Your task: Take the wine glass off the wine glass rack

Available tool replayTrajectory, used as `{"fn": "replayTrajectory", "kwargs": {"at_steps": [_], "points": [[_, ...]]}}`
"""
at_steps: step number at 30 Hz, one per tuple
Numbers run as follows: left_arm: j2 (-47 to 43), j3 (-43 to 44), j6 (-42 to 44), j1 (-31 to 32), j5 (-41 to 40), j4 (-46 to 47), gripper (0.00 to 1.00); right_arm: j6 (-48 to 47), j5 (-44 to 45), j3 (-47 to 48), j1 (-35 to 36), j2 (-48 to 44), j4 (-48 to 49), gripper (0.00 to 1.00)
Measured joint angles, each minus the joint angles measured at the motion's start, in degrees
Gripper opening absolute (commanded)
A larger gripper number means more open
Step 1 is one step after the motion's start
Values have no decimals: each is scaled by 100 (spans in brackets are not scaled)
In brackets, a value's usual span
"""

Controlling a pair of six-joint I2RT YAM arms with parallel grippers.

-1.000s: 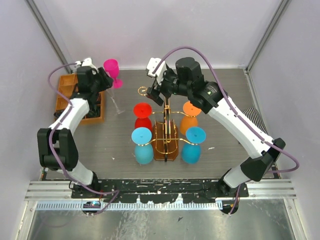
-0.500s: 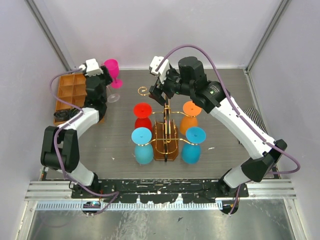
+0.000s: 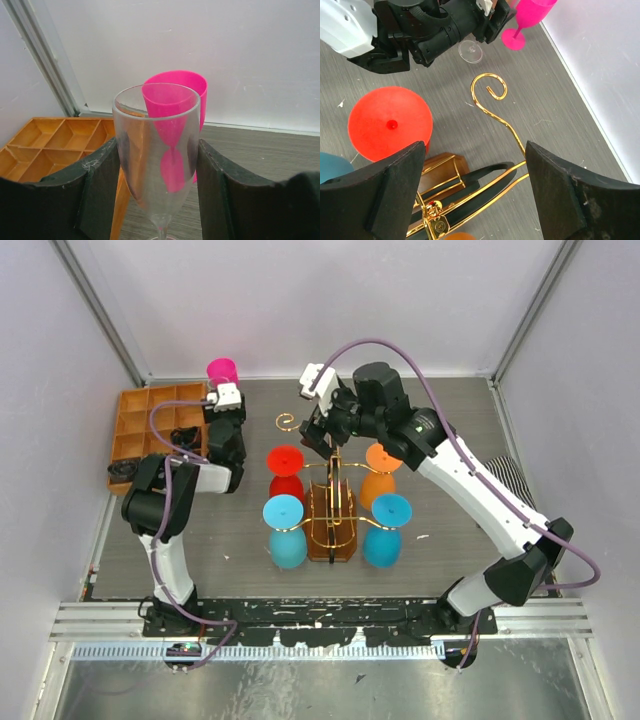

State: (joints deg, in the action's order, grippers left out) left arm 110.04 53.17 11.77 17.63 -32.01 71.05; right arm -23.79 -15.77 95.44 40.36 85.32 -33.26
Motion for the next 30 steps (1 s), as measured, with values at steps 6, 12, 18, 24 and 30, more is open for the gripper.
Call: {"fn": "replayTrajectory", "kwargs": {"at_steps": [6, 12, 18, 24, 30], "points": [[238, 160, 146, 26, -177, 369, 44, -4, 42, -118, -11, -98, -17, 87], [310, 293, 114, 26, -328, 605, 49, -7, 83, -197, -33, -199, -13, 87], [494, 293, 39, 26, -459, 654, 51, -7, 144, -299, -48, -232, -15, 87], [619, 293, -2, 26, -595, 656, 58, -4, 175, -341, -68, -236, -15, 86], [680, 293, -55, 26, -671, 662, 71, 0, 170, -341, -94, -236, -15, 86]]}}
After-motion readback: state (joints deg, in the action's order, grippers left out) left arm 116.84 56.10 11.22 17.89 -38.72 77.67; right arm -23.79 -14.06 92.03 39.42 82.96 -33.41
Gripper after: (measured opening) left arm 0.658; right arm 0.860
